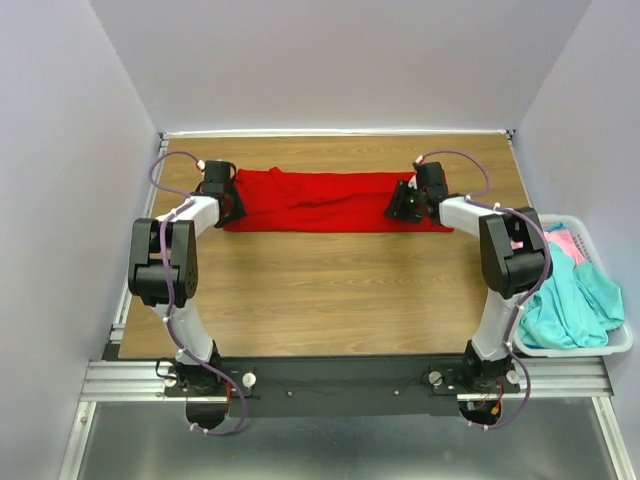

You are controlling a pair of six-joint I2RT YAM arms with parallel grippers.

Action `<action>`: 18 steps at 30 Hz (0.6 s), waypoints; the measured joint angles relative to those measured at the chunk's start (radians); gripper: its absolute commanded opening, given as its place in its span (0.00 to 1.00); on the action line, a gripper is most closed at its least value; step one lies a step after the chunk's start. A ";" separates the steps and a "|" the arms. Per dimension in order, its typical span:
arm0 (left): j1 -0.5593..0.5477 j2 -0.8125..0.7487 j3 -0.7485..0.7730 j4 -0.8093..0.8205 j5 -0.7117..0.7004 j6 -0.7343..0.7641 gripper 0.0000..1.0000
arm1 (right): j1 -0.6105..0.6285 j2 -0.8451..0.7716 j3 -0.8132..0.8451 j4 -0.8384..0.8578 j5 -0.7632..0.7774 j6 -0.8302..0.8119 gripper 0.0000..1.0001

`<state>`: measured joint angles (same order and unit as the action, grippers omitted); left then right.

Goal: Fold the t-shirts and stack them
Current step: Fold the tshirt

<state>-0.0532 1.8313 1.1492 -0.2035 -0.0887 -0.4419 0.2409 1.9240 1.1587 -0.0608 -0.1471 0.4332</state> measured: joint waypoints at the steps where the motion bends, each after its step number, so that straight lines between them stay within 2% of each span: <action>1: 0.001 0.007 -0.002 -0.006 0.000 0.000 0.48 | -0.009 0.000 -0.006 0.011 -0.003 0.009 0.55; 10: -0.003 -0.031 -0.104 0.047 0.002 -0.002 0.47 | -0.090 -0.053 -0.119 0.098 -0.060 0.074 0.57; 18: -0.007 -0.245 -0.351 0.067 0.042 -0.037 0.43 | -0.099 -0.232 -0.279 -0.035 -0.087 0.081 0.61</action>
<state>-0.0601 1.5860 0.7979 -0.1364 -0.0463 -0.4789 0.1417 1.6920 0.8795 -0.0959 -0.2340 0.5144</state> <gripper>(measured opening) 0.428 0.592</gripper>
